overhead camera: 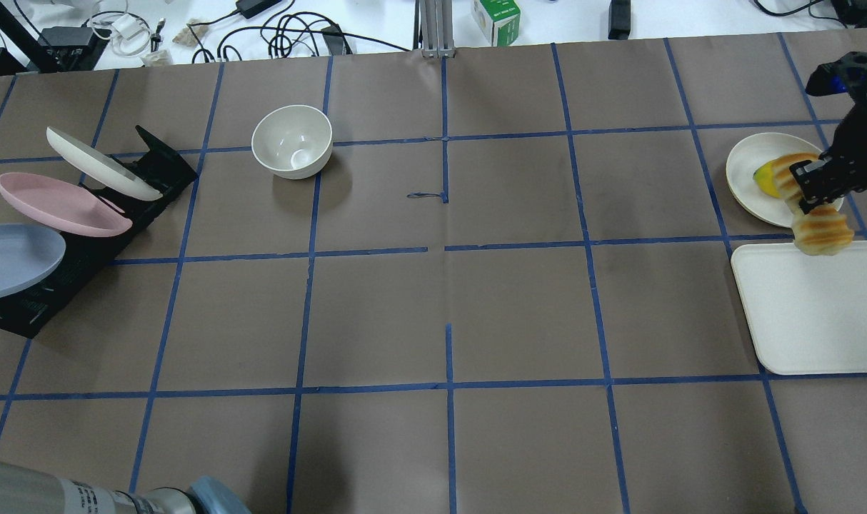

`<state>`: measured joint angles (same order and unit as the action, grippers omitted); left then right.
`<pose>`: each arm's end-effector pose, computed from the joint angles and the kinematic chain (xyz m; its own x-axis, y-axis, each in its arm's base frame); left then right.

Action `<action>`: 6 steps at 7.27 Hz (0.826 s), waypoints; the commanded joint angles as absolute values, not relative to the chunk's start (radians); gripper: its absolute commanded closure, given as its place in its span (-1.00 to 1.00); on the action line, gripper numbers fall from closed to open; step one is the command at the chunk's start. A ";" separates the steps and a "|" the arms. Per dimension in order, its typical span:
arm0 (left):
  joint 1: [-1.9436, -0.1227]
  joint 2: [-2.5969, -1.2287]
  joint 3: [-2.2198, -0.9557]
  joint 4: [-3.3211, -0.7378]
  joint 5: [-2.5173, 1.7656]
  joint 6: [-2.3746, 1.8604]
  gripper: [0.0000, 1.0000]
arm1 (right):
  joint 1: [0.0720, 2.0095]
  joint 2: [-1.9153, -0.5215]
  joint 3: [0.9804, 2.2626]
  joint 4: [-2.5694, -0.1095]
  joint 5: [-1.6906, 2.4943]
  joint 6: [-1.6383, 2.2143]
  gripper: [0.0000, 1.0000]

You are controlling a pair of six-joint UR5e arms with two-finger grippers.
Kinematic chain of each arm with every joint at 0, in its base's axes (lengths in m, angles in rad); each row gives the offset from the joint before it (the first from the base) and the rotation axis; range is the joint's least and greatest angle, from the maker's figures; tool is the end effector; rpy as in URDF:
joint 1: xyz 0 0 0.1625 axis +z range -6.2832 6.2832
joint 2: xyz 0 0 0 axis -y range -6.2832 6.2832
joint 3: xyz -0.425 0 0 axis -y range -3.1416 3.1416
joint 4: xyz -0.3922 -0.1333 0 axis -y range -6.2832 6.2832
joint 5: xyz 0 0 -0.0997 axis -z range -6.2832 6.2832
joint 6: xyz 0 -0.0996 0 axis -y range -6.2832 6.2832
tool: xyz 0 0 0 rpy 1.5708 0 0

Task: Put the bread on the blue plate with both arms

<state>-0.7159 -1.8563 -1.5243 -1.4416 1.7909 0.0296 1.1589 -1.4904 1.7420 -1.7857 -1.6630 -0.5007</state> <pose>0.3713 -0.4709 0.3699 -0.6804 -0.7010 -0.2137 -0.7301 0.6734 0.1160 -0.0904 -0.5170 0.3857 -0.9937 -0.0926 0.0631 -0.0877 0.9932 0.0763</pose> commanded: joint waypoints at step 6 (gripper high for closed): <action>-0.791 -1.658 -1.549 -1.876 1.482 -0.122 1.00 | 1.382 -1.493 1.663 -1.694 -1.566 -0.175 1.00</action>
<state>-0.7290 -1.6807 -1.5207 -1.8709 1.5779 -0.0725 1.3453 -1.4938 1.6732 -1.6945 -1.5677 -0.2284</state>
